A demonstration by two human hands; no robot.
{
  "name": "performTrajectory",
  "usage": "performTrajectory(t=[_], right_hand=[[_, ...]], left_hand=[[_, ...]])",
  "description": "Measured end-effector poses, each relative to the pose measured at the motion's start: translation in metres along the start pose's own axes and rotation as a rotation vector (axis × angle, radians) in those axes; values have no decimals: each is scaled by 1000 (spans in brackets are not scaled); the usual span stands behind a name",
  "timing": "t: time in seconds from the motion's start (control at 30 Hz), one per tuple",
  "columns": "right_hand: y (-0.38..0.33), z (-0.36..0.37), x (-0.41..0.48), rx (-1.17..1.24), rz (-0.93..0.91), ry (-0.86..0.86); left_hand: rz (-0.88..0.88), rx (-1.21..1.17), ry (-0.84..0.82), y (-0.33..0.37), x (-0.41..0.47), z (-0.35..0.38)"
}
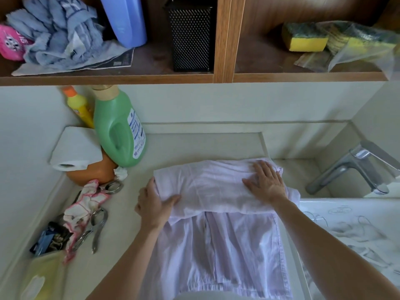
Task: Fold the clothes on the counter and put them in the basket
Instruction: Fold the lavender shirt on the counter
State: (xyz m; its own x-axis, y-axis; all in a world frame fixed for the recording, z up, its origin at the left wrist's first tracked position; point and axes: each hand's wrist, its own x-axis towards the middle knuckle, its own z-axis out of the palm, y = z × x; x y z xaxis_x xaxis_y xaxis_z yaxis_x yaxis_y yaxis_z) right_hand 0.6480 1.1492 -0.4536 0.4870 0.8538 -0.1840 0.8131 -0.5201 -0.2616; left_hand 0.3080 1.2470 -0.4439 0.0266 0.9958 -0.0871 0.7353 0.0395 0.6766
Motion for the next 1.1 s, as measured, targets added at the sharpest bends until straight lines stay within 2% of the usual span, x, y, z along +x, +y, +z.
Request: performTrajectory(t=[0.07, 0.13, 0.23, 0.33, 0.4, 0.43, 0.5, 0.53, 0.57, 0.63, 0.7, 0.77, 0.83, 0.9, 0.97, 1.03, 1.1], right_hand=[[-1, -8, 0, 14, 7, -41], [-3, -20, 2, -24, -24, -61], [-4, -40, 12, -123, -78, -129], [-4, -53, 25, -153, -154, -222], [-4, -56, 31, -155, -200, -255], [-6, -57, 34, -171, -207, -263], [-12, -58, 38, -290, -215, -238], [-16, -59, 40, -367, -225, -206], [-21, -59, 40, -433, -245, -165], [-26, -58, 39, -499, -309, -81], [-24, -59, 36, -458, -344, -21], [-19, -64, 36, -373, -341, 50], [-15, -74, 37, -290, -342, 155], [-12, -90, 33, -221, -375, 341], [-10, -105, 23, -183, -415, 527], [-4, -109, 13, -188, -455, 569], [6, -102, 3, -198, -494, 464]], left_hand=[[44, -256, -32, 8, 4, -4], [5, -475, -39, 15, 12, -11], [-77, -673, -113, 14, 30, -25], [-192, -747, -300, 7, 44, -39], [-254, -596, -353, 3, 59, -47], [-214, -382, -321, 3, 68, -50], [4, 40, -262, 7, 86, -52], [131, 171, -290, 12, 91, -51], [209, 248, -376, 18, 94, -50], [244, 393, -582, 29, 95, -46], [256, 534, -623, 35, 96, -41], [288, 534, -536, 43, 95, -40], [360, 445, -360, 54, 97, -42], [475, 320, -185, 62, 100, -50], [600, 248, -93, 62, 103, -59], [691, 278, -87, 55, 99, -66], [719, 350, -114, 40, 87, -67]])
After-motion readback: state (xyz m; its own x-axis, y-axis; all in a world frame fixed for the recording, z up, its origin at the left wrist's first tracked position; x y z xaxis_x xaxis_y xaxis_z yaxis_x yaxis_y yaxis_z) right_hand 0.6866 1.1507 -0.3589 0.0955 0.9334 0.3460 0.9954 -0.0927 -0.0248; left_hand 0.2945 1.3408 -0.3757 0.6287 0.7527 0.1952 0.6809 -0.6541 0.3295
